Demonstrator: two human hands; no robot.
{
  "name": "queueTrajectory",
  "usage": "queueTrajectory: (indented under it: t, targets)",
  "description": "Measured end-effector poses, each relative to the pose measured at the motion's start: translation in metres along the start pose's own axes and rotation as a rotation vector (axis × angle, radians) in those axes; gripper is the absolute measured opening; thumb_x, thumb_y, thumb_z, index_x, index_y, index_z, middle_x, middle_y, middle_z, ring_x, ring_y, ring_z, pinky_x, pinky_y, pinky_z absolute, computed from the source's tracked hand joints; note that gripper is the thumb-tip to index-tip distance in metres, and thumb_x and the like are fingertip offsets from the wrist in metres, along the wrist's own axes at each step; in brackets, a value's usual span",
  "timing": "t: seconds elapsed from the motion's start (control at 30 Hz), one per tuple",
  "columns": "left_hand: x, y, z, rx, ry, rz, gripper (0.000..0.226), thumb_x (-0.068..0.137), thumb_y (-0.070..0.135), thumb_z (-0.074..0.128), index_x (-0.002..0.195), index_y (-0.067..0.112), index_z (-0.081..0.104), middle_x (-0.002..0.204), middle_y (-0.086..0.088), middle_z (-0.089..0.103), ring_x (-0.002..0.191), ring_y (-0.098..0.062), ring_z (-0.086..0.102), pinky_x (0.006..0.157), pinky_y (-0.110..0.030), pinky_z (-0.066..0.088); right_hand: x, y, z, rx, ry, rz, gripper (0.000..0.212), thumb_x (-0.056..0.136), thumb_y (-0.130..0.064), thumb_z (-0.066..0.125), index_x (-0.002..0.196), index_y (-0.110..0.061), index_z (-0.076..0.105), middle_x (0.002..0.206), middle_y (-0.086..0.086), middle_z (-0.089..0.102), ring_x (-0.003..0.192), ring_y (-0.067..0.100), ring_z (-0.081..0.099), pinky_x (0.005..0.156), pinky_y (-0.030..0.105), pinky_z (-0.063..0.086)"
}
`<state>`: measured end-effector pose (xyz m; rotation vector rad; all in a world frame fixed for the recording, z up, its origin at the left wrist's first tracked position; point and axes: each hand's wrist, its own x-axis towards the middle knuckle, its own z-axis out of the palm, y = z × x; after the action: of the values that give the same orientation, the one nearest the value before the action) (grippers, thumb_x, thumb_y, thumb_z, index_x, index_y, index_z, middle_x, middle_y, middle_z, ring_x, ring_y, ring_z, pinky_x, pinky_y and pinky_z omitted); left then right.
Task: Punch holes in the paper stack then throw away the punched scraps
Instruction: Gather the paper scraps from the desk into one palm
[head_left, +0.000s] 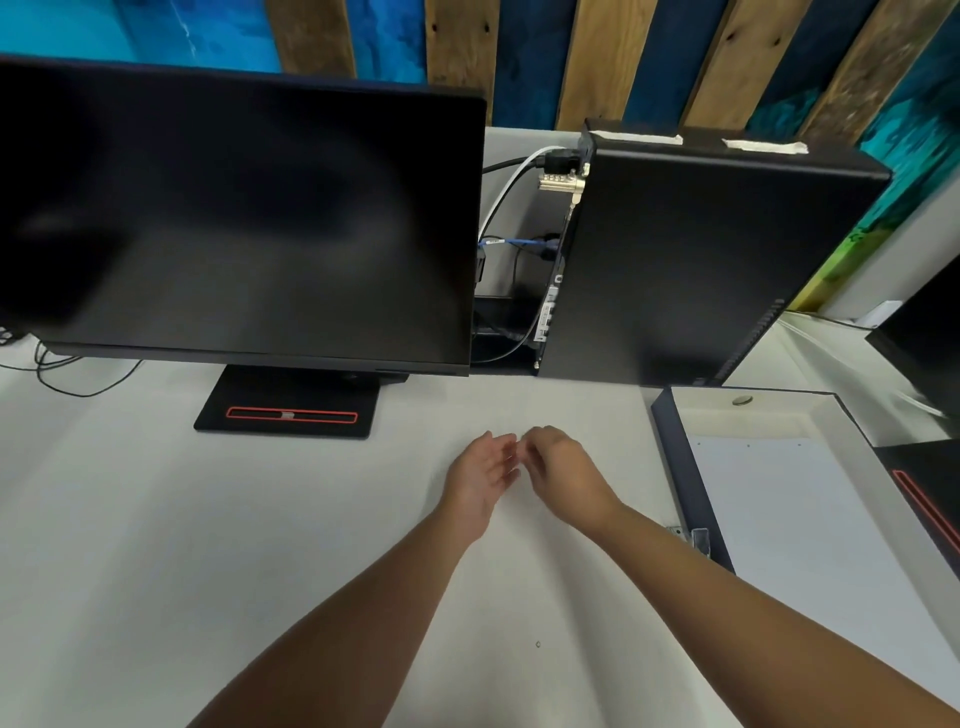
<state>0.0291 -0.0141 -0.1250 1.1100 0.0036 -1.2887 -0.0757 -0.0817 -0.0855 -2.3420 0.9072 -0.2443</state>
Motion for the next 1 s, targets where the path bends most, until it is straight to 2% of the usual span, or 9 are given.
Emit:
queueTrajectory:
  t: [0.1,0.2,0.3,0.5,0.6,0.7,0.8,0.9,1.0]
  targets:
    - [-0.002,0.002,0.005,-0.186,-0.031,-0.096,0.04,0.1,0.029,0.031,0.094,0.003,0.061,0.093,-0.012,0.061,0.088,-0.023,0.059,0.082,-0.029,0.047,0.001,-0.019,0.001,0.002,-0.064,-0.038,0.015,0.087,-0.002,0.043,0.085,-0.003,0.058,0.093,0.009,0.06,0.083,0.024,0.058,0.073,0.03,0.048]
    - [-0.005,0.007,0.011,-0.345,-0.062,-0.18,0.047,0.1,0.03,0.028,0.108,0.001,0.064,0.103,-0.014,0.069,0.101,-0.024,0.062,0.099,-0.034,0.042,0.002,-0.027,0.007,-0.047,-0.104,-0.061,0.015,0.086,-0.001,0.043,0.084,-0.001,0.058,0.087,0.01,0.062,0.078,0.025,0.059,0.067,0.028,0.047]
    - [-0.01,0.012,0.015,-0.457,-0.086,-0.189,0.05,0.101,0.028,0.025,0.11,-0.002,0.063,0.101,-0.017,0.072,0.104,-0.026,0.062,0.096,-0.036,0.042,0.002,-0.028,0.009,-0.074,-0.09,-0.072,0.018,0.085,-0.001,0.044,0.08,-0.005,0.061,0.082,0.008,0.066,0.074,0.023,0.061,0.067,0.03,0.048]
    - [-0.011,0.014,0.012,-0.483,-0.089,-0.179,0.049,0.1,0.025,0.025,0.109,-0.004,0.064,0.103,-0.018,0.072,0.107,-0.027,0.062,0.09,-0.036,0.047,0.003,-0.028,0.008,-0.108,-0.091,-0.11,0.021,0.081,0.004,0.044,0.078,-0.001,0.064,0.085,0.009,0.069,0.076,0.023,0.062,0.065,0.024,0.039]
    - [-0.012,0.015,0.014,-0.475,-0.07,-0.175,0.049,0.1,0.024,0.025,0.109,-0.004,0.064,0.101,-0.018,0.073,0.106,-0.027,0.063,0.087,-0.036,0.048,0.003,-0.026,0.008,-0.12,-0.101,-0.146,0.023,0.078,0.005,0.046,0.084,-0.003,0.067,0.09,0.008,0.07,0.079,0.023,0.062,0.068,0.028,0.044]
    - [-0.012,0.016,0.015,-0.474,-0.052,-0.186,0.049,0.1,0.023,0.025,0.112,-0.005,0.063,0.101,-0.018,0.073,0.108,-0.027,0.062,0.097,-0.035,0.045,0.003,-0.027,0.006,-0.096,-0.071,-0.129,0.022,0.079,0.001,0.047,0.085,-0.006,0.067,0.089,0.007,0.07,0.08,0.023,0.061,0.073,0.033,0.049]
    - [-0.011,0.016,0.016,-0.47,-0.039,-0.193,0.049,0.1,0.024,0.025,0.108,-0.003,0.065,0.099,-0.017,0.074,0.106,-0.026,0.062,0.101,-0.034,0.043,0.005,-0.026,0.003,-0.03,0.008,-0.092,0.01,0.077,-0.001,0.055,0.075,-0.006,0.063,0.078,0.008,0.066,0.075,0.021,0.057,0.067,0.034,0.049]
    - [-0.012,0.017,0.018,-0.486,-0.039,-0.182,0.048,0.101,0.025,0.025,0.106,-0.001,0.065,0.093,-0.016,0.074,0.095,-0.024,0.066,0.092,-0.03,0.048,0.004,-0.023,0.0,-0.053,0.009,-0.153,0.013,0.078,-0.003,0.056,0.077,-0.009,0.069,0.083,0.007,0.066,0.082,0.021,0.054,0.074,0.035,0.048]
    - [-0.012,0.018,0.018,-0.486,-0.008,-0.167,0.044,0.101,0.025,0.028,0.109,0.0,0.064,0.087,-0.013,0.074,0.062,-0.017,0.069,0.061,-0.024,0.057,0.003,-0.019,-0.009,0.037,0.01,-0.13,0.025,0.084,-0.004,0.055,0.095,-0.018,0.072,0.095,0.001,0.064,0.091,0.016,0.051,0.08,0.02,0.044]
